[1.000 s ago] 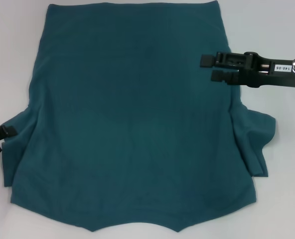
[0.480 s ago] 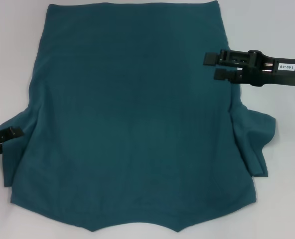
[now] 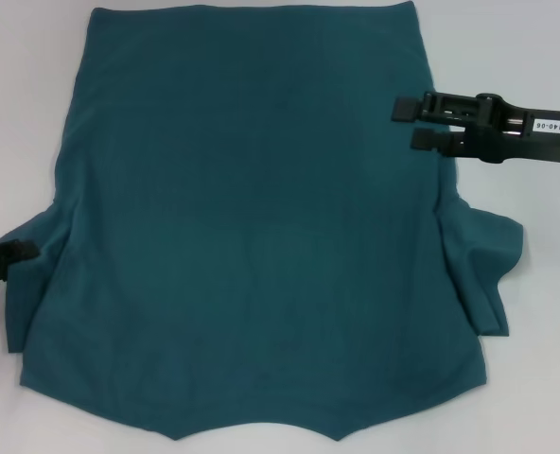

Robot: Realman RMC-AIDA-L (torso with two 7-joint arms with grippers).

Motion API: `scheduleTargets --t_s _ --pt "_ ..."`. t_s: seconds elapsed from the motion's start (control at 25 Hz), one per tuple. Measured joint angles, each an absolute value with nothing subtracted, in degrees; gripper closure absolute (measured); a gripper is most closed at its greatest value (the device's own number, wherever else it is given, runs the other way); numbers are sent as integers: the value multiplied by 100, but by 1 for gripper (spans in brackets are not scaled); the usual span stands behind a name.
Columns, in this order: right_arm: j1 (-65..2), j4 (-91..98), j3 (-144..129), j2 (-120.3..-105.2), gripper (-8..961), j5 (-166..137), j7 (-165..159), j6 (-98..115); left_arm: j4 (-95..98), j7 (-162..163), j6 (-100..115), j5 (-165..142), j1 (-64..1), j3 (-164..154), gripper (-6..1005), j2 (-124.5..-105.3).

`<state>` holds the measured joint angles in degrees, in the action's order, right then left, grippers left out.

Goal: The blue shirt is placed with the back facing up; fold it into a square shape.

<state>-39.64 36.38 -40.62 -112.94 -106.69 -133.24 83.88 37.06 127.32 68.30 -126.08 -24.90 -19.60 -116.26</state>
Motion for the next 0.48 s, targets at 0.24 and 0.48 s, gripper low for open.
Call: scheduleTargets --t_s 0.24,0.48 --pt "-3941 3638 -3994 -11294 30 -10666 -13328 8411 3712 12727 6828 -12612 -2457 -1960 551 -11632" --pt "-3937 3638 -3985 -11288 30 -10661 -13343 8420 3724 12650 6834 -12613 -2440 -1960 790 -11641"
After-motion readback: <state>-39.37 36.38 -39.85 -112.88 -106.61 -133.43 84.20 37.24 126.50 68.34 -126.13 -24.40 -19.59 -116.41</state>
